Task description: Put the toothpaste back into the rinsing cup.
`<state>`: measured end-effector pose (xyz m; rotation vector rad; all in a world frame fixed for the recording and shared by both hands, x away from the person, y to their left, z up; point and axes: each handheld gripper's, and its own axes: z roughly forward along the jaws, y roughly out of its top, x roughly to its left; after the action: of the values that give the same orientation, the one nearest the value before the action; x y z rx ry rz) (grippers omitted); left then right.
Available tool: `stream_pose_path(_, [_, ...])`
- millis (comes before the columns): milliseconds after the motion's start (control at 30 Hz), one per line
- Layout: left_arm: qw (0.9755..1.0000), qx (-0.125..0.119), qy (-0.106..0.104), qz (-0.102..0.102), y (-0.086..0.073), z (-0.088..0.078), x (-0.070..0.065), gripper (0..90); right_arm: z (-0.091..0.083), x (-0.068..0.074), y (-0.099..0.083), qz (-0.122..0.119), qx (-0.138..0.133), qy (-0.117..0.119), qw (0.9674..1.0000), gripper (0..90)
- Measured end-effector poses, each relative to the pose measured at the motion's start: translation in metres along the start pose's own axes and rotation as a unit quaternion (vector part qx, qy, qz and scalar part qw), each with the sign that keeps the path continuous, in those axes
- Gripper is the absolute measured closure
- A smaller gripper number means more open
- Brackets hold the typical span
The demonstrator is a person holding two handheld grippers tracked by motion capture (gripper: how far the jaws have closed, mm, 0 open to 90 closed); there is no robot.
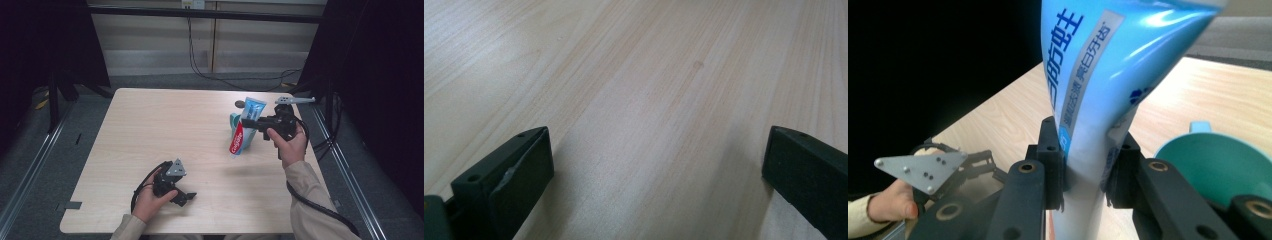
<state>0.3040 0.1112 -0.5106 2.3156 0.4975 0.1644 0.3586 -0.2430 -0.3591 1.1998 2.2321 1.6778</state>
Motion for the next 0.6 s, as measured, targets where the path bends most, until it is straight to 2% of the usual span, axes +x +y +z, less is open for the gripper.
stream_pose_path(600, [1.0000, -0.001, 0.000, 0.001, 0.000, 0.000, 0.000, 0.0, -0.001, 0.002, 0.020, -0.009, -0.004, -0.002, 0.9999, 73.2])
